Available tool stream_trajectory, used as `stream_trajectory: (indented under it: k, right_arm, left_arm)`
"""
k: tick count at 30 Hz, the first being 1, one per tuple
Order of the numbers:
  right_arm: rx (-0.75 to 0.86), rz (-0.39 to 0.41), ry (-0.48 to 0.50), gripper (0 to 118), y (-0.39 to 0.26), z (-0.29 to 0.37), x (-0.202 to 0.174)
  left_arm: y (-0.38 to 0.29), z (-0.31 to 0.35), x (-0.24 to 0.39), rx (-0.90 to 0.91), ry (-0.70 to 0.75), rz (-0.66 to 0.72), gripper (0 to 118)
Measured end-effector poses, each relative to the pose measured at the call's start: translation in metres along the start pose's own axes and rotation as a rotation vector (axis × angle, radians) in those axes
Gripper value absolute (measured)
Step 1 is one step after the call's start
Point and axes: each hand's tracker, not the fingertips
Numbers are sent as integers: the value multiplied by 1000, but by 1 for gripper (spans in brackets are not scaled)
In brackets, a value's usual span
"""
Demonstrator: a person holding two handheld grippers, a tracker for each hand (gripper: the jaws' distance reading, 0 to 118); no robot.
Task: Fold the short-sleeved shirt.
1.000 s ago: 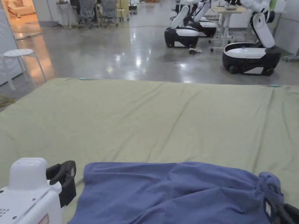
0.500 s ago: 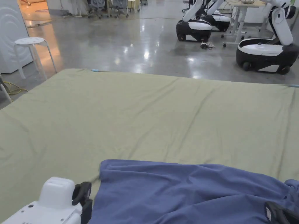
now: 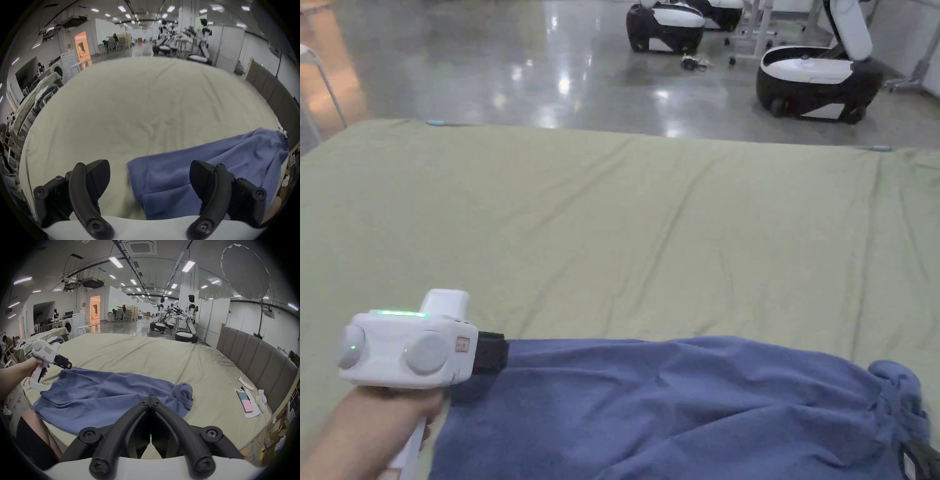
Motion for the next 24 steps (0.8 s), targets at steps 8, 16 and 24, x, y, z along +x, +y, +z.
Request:
stream_trajectory:
  k: [8,16,24]
  right_arm:
    - [-44,-45,4,0,-5,-3,14]
    - [-58,-40,-34,0,-13,0,36]
    - [-205,-100,-42,88,-20,-71,97]
  left_arm:
    - [-16,15,20,81,-72,-48,6]
    - [-6,115,9,370,-137,63,6]
    - [9,166,-34,454,-59,94,6]
